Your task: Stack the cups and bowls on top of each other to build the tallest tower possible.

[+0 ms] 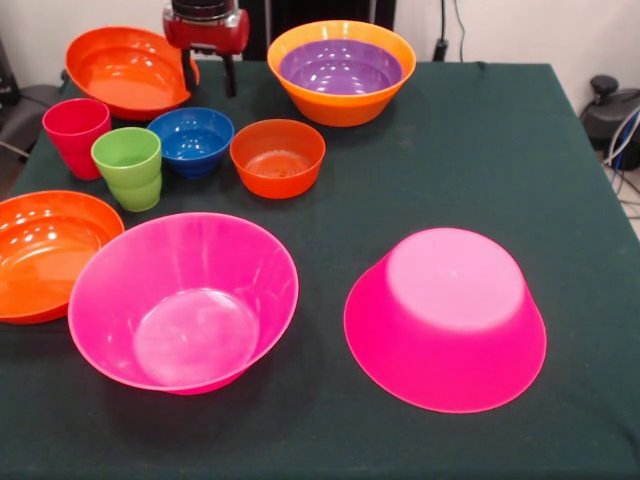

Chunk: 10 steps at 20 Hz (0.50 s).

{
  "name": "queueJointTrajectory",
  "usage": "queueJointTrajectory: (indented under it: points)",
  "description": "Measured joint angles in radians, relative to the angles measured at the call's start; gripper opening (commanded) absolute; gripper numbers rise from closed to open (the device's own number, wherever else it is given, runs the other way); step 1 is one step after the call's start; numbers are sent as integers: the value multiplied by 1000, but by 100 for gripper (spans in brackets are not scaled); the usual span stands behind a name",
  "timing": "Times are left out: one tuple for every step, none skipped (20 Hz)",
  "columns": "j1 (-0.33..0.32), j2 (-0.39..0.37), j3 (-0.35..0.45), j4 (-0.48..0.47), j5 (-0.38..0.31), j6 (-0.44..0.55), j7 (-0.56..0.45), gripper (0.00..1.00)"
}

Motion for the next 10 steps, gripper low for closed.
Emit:
queueJointTrajectory:
  points:
    - [0, 9, 1, -4, -9, 0, 0, 100]
    - [0, 11, 1, -6, -13, 0, 0, 100]
    - [1, 14, 1, -8, -17, 0, 0, 100]
    - [1, 21, 1, -12, -27, 0, 0, 100]
    - [1, 24, 1, -14, -31, 0, 0, 100]
    - [1, 25, 2, -15, -32, 0, 0, 100]
    - [1, 26, 2, -15, -33, 0, 0, 100]
    - [1, 28, 2, -16, -34, 0, 0, 100]
    - [1, 27, 2, -16, -34, 0, 0, 100]
    - [1, 26, 2, -16, -34, 0, 0, 100]
